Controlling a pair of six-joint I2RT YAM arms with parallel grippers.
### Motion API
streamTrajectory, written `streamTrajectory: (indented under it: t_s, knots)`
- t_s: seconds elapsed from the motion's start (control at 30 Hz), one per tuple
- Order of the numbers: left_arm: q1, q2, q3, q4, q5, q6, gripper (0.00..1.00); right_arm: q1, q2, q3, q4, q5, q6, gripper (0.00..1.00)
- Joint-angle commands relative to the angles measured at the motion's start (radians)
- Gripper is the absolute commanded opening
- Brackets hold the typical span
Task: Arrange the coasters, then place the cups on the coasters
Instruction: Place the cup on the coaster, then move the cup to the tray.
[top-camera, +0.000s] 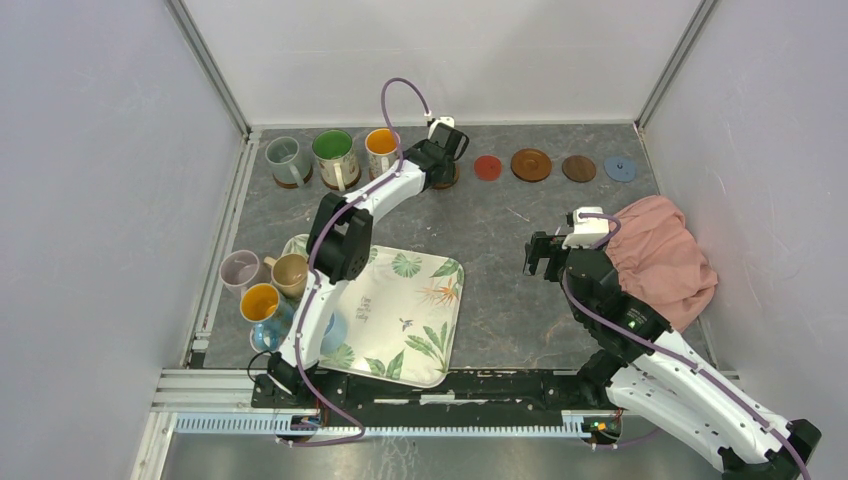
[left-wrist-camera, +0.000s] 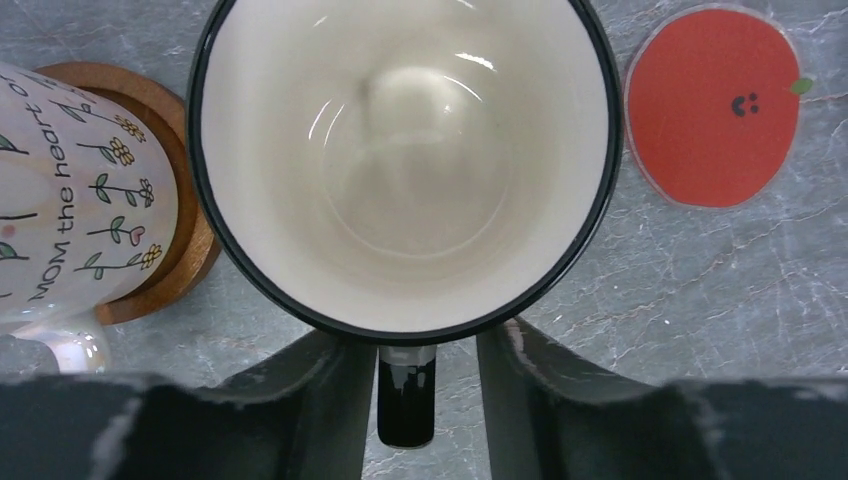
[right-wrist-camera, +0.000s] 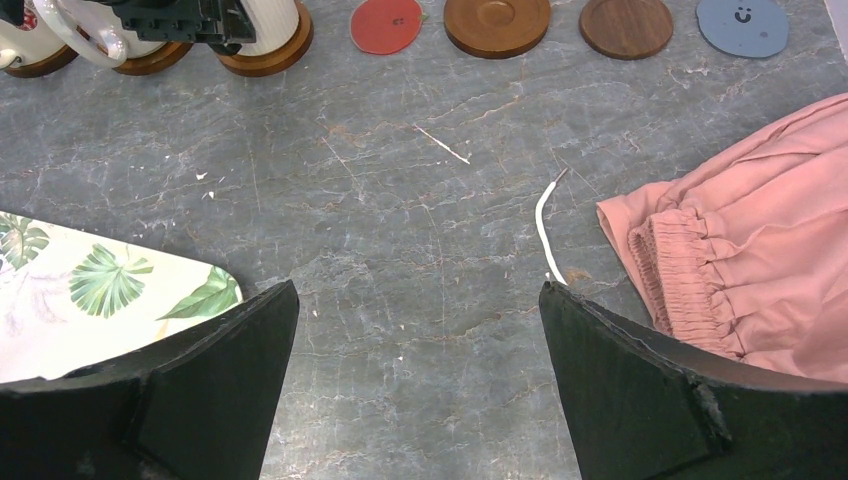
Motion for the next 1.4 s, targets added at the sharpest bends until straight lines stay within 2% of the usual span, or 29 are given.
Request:
streamTrajectory:
  t_s: [0.0, 0.37, 0.5, 0.93, 1.37]
  knots:
    - [0.001, -0.076, 0.008, 0.05, 0.009, 0.037, 0.52, -0.002, -0.001, 0.014, 0.009, 0.012, -0.012, 0.98]
    - [-0.025, -0.234, -0.124, 0.066, 0.037, 0.051, 0.9, -0.002, 0.011, -0.014, 0.047, 0.016, -0.022, 0.98]
    - [-0.041, -0.325, -0.223, 0.066, 0.042, 0.042, 0.99, -0.001, 0.036, -0.019, 0.062, 0.022, -0.033, 0.98]
    - [-0.052, -0.766, -0.714, 0.067, 0.051, -0.059, 1.0, -0.002, 0.069, -0.035, 0.082, -0.013, -0.045, 0.98]
    - [-0.053, -1.19, -1.068, -0.089, -0.011, -0.192, 1.0, -0.001, 0.14, -0.036, 0.142, -0.086, -0.069, 0.98]
